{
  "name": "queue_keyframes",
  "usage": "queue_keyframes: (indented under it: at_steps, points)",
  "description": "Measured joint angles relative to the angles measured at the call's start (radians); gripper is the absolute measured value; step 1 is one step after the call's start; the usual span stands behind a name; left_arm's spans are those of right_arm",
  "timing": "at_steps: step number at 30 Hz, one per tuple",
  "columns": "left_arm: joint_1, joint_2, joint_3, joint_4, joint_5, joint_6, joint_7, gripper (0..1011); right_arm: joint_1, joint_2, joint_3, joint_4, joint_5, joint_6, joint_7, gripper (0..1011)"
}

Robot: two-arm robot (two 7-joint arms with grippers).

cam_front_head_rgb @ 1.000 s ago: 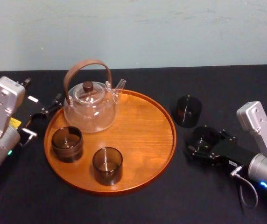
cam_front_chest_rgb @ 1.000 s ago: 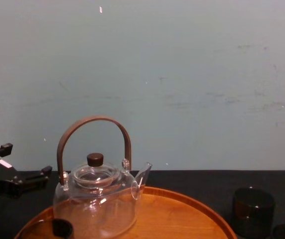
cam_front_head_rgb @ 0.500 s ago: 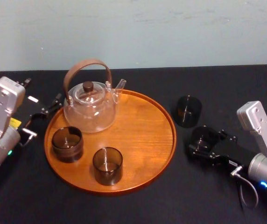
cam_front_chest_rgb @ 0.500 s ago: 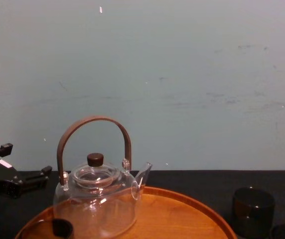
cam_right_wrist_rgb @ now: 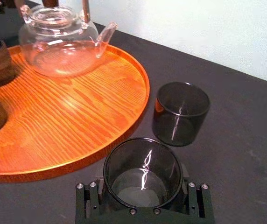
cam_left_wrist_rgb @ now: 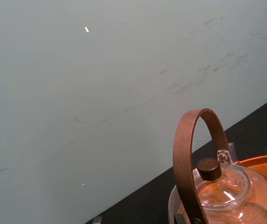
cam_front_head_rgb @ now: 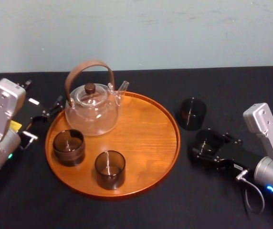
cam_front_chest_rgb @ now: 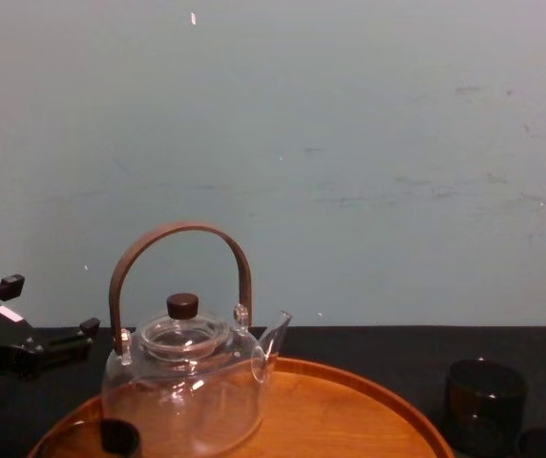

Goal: Pick up the glass from the table and place it on the tray.

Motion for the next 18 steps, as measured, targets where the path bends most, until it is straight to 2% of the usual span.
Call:
queue_keyframes:
  at_steps: [11, 18]
  points:
    - [0.000, 0.000, 0.000, 0.000, 0.000, 0.000, 0.000, 1001, -0.019, 0.017, -0.002, -0.067, 0.010, -0.004, 0.004, 907]
    - [0.000, 0.000, 0.000, 0.000, 0.000, 0.000, 0.000, 1001, -0.018, 0.020, -0.028, -0.115, -0.008, -0.005, 0.004, 907]
